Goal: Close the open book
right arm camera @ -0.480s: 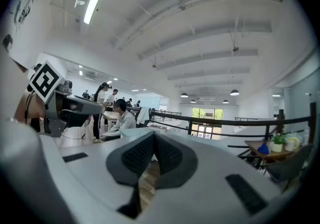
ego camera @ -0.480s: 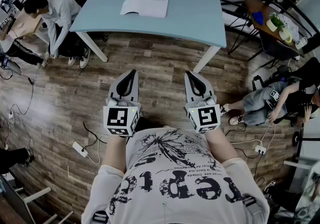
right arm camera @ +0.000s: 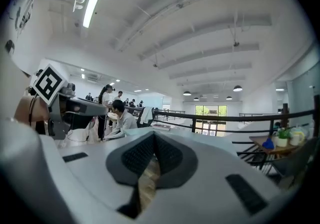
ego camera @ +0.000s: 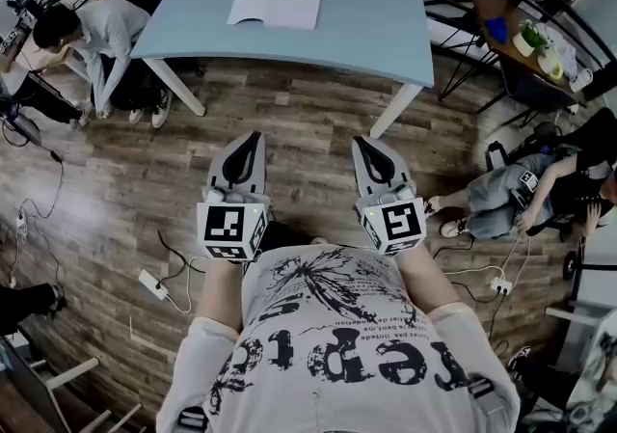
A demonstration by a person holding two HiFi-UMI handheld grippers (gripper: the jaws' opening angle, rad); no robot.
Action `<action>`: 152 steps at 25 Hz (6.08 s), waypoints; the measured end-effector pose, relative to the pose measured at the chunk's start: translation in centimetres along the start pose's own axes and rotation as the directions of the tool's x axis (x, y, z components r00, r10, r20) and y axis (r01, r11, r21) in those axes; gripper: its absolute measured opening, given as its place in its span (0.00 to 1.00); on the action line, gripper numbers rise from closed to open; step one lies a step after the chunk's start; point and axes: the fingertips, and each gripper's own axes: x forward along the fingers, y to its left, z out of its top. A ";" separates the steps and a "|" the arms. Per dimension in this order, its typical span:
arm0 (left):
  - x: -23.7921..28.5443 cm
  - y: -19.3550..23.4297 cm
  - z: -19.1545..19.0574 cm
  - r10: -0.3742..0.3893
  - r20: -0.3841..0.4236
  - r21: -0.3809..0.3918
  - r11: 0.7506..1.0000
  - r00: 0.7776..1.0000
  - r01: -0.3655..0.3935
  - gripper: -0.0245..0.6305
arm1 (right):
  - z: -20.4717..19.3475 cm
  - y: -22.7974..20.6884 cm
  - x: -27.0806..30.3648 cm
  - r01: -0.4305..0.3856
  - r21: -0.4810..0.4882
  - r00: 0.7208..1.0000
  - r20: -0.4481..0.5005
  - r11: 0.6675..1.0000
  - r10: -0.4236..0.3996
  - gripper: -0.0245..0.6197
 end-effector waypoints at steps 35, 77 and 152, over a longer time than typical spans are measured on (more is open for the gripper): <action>33.5 28.3 -0.7 -0.153 -0.071 -0.071 0.986 0.986 0.148 0.07 | -0.6 -10.4 39.8 0.223 0.045 0.972 -0.084 0.974 -0.219 0.05; 52.0 36.5 -23.7 0.054 -0.214 -0.972 0.088 0.975 -0.218 0.26 | -9.2 -19.5 58.9 0.009 0.075 0.965 -0.262 0.997 0.011 0.05; 58.6 16.9 -24.1 -0.465 -0.637 -0.259 0.880 0.614 0.398 0.32 | -10.3 -28.8 47.6 0.409 0.105 0.876 -0.323 0.906 -0.358 0.05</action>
